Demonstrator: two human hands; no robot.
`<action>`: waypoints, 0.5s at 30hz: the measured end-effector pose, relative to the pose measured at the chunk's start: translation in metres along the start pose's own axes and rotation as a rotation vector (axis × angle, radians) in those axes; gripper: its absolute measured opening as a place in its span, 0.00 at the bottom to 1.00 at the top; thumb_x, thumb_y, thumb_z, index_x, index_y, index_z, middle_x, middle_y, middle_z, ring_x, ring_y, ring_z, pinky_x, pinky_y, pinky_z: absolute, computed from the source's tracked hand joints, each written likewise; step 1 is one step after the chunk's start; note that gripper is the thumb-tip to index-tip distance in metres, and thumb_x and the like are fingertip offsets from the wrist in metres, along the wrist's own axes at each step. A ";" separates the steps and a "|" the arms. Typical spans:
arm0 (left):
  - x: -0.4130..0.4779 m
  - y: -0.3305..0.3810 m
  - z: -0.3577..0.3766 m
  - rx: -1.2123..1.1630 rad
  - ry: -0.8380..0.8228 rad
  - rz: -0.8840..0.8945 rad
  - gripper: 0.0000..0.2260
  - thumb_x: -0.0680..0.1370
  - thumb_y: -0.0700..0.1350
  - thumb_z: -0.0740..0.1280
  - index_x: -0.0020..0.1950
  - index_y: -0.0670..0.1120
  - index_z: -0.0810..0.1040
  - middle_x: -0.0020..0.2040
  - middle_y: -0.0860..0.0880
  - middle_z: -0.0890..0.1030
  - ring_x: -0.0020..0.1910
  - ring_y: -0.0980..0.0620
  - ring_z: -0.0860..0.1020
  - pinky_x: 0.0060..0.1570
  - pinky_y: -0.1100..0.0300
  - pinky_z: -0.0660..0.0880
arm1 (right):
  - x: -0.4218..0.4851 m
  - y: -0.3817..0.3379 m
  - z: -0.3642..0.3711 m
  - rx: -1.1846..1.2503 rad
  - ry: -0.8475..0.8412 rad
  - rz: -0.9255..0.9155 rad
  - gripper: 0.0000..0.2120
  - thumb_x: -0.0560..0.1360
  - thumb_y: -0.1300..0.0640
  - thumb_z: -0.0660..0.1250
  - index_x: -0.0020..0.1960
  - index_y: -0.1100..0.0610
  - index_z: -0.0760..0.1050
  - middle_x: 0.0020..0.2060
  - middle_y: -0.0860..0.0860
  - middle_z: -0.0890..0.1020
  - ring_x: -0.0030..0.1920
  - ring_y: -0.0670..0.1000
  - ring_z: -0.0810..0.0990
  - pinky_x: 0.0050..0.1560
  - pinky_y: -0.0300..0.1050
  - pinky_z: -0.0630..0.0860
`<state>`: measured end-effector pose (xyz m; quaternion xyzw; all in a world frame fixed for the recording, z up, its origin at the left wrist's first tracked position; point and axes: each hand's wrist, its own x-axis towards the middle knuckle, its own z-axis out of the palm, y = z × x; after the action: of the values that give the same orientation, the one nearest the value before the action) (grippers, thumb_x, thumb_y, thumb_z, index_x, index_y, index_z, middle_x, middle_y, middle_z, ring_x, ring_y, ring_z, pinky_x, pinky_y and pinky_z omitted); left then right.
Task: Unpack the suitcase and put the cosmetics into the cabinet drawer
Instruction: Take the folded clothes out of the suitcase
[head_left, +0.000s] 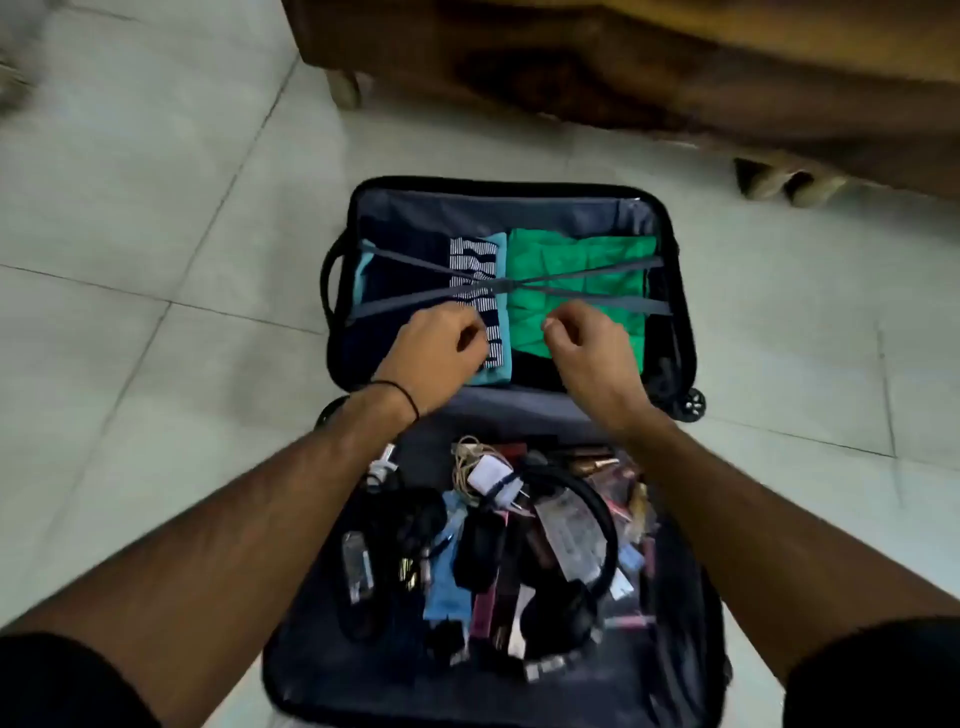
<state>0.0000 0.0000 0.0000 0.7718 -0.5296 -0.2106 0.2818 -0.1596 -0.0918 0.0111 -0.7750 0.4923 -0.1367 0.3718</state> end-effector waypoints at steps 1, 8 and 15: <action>0.012 -0.014 0.014 0.006 0.018 0.015 0.06 0.77 0.43 0.65 0.48 0.43 0.81 0.44 0.49 0.80 0.44 0.47 0.78 0.49 0.51 0.76 | 0.014 0.013 0.015 -0.007 0.030 -0.038 0.08 0.80 0.57 0.63 0.49 0.61 0.78 0.41 0.53 0.81 0.43 0.54 0.77 0.45 0.50 0.71; 0.082 -0.085 0.078 0.192 0.036 0.174 0.15 0.78 0.43 0.64 0.64 0.42 0.73 0.62 0.46 0.74 0.61 0.47 0.73 0.63 0.50 0.71 | 0.108 0.077 0.095 -0.250 0.089 -0.234 0.18 0.77 0.57 0.65 0.66 0.61 0.74 0.62 0.58 0.77 0.64 0.60 0.72 0.65 0.54 0.68; 0.114 -0.105 0.102 0.333 0.028 0.182 0.18 0.80 0.46 0.64 0.70 0.46 0.72 0.66 0.46 0.76 0.65 0.44 0.73 0.63 0.49 0.70 | 0.139 0.084 0.112 -0.443 -0.008 -0.238 0.15 0.82 0.49 0.58 0.66 0.48 0.74 0.64 0.49 0.79 0.67 0.56 0.72 0.66 0.58 0.58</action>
<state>0.0496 -0.0992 -0.1494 0.7595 -0.6210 -0.0830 0.1752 -0.0846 -0.1826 -0.1467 -0.8906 0.4142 -0.0651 0.1760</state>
